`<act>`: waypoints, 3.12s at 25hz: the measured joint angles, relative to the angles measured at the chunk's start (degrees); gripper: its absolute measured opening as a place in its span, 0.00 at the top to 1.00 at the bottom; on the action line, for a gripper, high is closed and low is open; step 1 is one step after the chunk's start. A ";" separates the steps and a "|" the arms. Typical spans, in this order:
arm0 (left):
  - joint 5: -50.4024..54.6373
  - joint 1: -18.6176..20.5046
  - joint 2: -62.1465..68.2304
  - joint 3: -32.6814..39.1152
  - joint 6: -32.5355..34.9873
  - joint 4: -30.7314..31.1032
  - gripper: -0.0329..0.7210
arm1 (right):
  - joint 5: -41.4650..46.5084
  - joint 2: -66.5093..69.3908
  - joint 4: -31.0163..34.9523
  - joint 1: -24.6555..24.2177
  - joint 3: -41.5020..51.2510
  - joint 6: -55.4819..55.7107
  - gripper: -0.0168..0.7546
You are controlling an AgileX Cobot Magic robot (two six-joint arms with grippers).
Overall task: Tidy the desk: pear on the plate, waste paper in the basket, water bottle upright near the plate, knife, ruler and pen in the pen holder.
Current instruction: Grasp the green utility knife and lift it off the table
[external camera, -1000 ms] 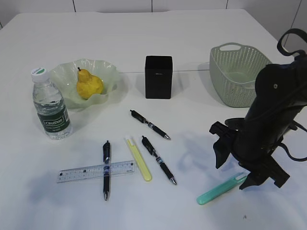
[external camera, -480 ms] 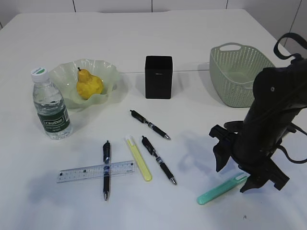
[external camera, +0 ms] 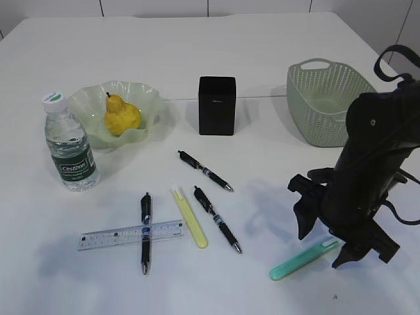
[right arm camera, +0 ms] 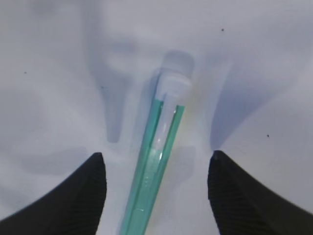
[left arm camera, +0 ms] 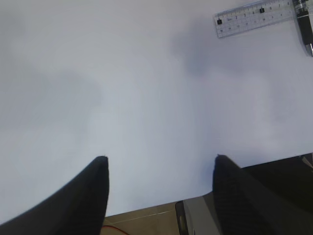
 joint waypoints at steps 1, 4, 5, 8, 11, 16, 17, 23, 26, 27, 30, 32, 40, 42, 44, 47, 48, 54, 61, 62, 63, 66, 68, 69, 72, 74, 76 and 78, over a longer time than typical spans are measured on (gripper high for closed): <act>0.00 0.00 0.00 0.00 0.00 0.00 0.34 | 0.30 0.00 0.00 0.00 0.00 0.00 0.31; 0.00 0.00 0.00 0.00 0.00 0.00 0.34 | 0.96 0.48 0.00 0.00 0.00 0.00 0.31; 0.00 0.00 0.00 0.00 0.00 0.00 0.34 | 0.96 0.46 0.00 0.00 0.00 0.00 0.31; 0.00 0.00 0.00 0.00 0.00 0.00 0.34 | 1.21 0.59 0.00 0.00 0.00 0.00 0.31; 0.00 0.00 0.00 0.00 0.00 0.00 0.34 | 1.56 1.05 0.00 0.00 0.00 0.00 0.31; 0.10 0.00 0.00 0.00 0.00 0.00 0.34 | 1.56 1.13 -0.40 0.00 0.00 -0.11 0.31; 0.10 0.00 0.00 0.00 0.00 0.00 0.34 | 1.56 1.13 -0.49 0.00 0.00 -0.11 0.31; 0.10 0.00 0.00 0.00 0.00 0.00 0.34 | 1.64 1.13 -0.63 0.00 0.00 -0.11 0.31; 0.10 0.00 0.00 0.00 0.00 0.00 0.34 | 1.64 1.13 -0.63 0.00 0.00 -0.11 0.31; 0.10 0.00 0.00 0.00 0.00 0.00 0.34 | 1.64 1.13 -0.63 0.00 0.00 -0.11 0.31; 0.10 0.00 0.00 0.00 0.00 0.00 0.34 | 1.69 1.13 -0.63 0.00 0.00 -0.11 0.31; 0.10 0.00 0.00 0.00 0.00 0.00 0.34 | 1.69 1.13 -0.63 0.00 0.00 -0.20 0.31; 0.10 0.00 0.00 0.00 0.00 0.00 0.34 | 2.10 2.77 -0.63 0.00 -0.04 -0.20 0.31; 0.10 0.00 0.00 0.00 0.00 0.00 0.34 | 2.10 2.77 -0.63 0.00 -0.13 -0.20 0.31; 0.10 0.00 0.00 0.00 0.00 0.00 0.34 | 1.62 2.77 -0.63 0.00 -0.13 -0.20 0.31; 0.10 0.00 0.00 0.00 0.00 0.00 0.34 | 0.48 2.81 -0.63 0.00 -0.13 -0.20 0.31; 0.10 0.00 0.00 0.00 0.00 0.00 0.34 | 0.37 2.81 -0.63 0.00 -0.13 -0.20 0.31; 0.10 0.00 0.00 0.00 0.00 0.00 0.34 | 0.26 2.81 -0.63 0.00 -0.13 -0.20 0.31; 0.46 0.00 0.00 0.00 0.00 0.00 0.34 | 0.62 2.81 -0.63 0.00 -0.13 -0.20 0.31; 0.63 0.00 0.00 0.00 0.00 0.00 0.34 | 0.72 2.81 -0.63 0.00 -0.13 -0.20 0.31; 0.91 0.00 0.00 0.00 0.00 0.00 0.34 | 0.72 2.81 -0.63 0.00 -0.13 -0.20 0.31; 1.23 0.00 0.00 0.00 0.00 0.00 0.34 | 0.83 2.81 -0.63 0.00 -0.13 -0.20 0.31; 1.33 0.00 0.00 0.00 0.00 0.00 0.34 | 0.83 2.81 -0.63 0.00 -0.13 -0.20 0.32; 1.35 0.00 0.00 0.00 0.00 0.00 0.34 | 0.83 2.81 -0.63 0.00 -0.13 -0.20 0.32; 1.85 0.00 0.00 0.00 0.00 0.00 0.34 | 0.83 2.81 -0.63 0.00 -0.13 -0.30 0.42; 2.41 0.00 0.00 0.00 0.00 0.00 0.34 | 0.83 2.81 -0.63 0.00 -0.13 -0.30 0.51; 2.71 0.00 0.00 0.00 0.00 0.00 0.34 | 0.83 2.81 -0.63 0.00 -0.13 -0.30 0.58; 2.95 0.00 0.00 0.00 0.00 0.00 0.34 | 0.48 2.81 -0.63 0.00 -0.13 -0.30 0.61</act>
